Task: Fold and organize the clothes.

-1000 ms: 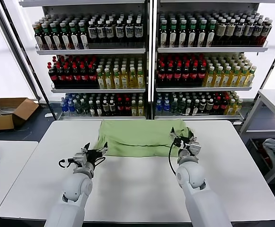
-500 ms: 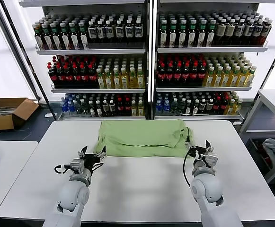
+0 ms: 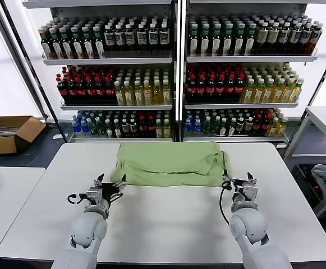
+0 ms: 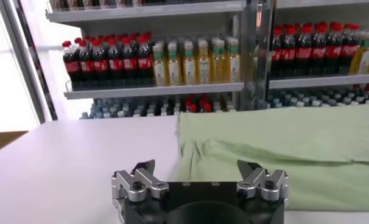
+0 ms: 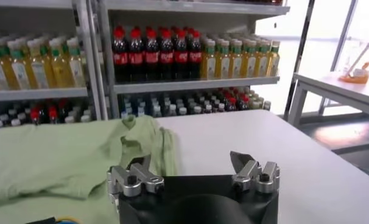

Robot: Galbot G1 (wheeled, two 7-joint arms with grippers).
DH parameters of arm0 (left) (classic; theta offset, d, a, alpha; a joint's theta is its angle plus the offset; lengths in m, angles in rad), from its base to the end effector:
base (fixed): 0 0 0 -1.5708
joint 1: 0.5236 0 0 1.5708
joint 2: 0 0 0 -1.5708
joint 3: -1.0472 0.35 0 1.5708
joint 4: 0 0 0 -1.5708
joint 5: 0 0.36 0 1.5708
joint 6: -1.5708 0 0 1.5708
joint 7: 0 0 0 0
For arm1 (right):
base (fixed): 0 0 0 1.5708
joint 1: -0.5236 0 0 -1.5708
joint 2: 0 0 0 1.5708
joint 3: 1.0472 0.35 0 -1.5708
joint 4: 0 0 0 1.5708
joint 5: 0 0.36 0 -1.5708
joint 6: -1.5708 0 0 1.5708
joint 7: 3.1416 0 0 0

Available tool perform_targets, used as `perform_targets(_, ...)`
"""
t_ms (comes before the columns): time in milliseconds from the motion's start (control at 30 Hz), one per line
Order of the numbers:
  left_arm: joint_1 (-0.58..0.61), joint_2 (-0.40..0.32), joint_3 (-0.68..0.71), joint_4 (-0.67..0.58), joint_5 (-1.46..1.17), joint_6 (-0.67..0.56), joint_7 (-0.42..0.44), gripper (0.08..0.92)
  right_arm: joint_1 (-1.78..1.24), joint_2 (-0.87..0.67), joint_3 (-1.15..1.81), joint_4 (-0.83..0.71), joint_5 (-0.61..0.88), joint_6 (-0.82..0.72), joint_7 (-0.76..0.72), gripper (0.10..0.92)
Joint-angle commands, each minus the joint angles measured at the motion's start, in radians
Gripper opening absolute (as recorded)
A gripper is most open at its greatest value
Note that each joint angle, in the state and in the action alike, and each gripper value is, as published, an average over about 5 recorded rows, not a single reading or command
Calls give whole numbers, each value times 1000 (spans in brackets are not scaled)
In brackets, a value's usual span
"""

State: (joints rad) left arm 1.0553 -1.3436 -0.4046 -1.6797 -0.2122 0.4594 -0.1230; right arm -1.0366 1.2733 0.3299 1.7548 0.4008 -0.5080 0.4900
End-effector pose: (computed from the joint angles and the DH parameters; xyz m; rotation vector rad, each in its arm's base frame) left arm 0.3528 0.0286 -0.3153 -0.0190 -2.7572 -0.0885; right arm 0.3504 -0.0182 -0.2879 -0.2992 -2.7364 0.0578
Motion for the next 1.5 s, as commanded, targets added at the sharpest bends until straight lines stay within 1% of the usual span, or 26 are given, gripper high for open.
perform_targets(33,-28,12,4,82,7,14,-2,823,10,2,-22,-43,-18,-29,3,816)
perform_targets(133,-36,19,6,100,6,17,-1,823,25,15,-31,-68,-28,-32,1,777)
perform_targets(267,-41,22,10,122,5,23,-1,817,36,31,-37,-101,-31,-37,-3,692)
perform_targets(367,-42,22,12,138,5,26,-1,781,39,42,-35,-123,-31,-38,-5,666)
perform_targets(467,-43,22,15,151,5,27,1,709,42,50,-33,-143,-31,-36,-10,645)
perform_targets(533,-43,24,16,156,5,28,2,650,42,54,-31,-153,-31,-35,-14,605)
perform_targets(867,-48,28,28,162,5,30,7,364,27,59,-28,-136,-22,-37,-21,320)
perform_targets(1000,-41,38,27,141,7,26,11,252,10,56,-23,-110,-18,-49,-20,200)
perform_targets(1100,-13,50,21,91,12,16,13,166,-22,51,-12,-60,-7,-58,-15,141)
perform_targets(1167,15,56,15,44,18,8,12,116,-47,47,-5,-16,-1,-61,-11,133)
perform_targets(1233,55,63,12,-25,25,2,10,91,-76,42,2,35,1,-60,-6,132)
perform_targets(1367,148,67,-9,-179,26,0,-4,85,-145,31,23,164,-4,-61,5,132)
perform_targets(1500,294,58,-38,-349,19,2,-29,85,-253,33,60,323,-22,-67,24,132)
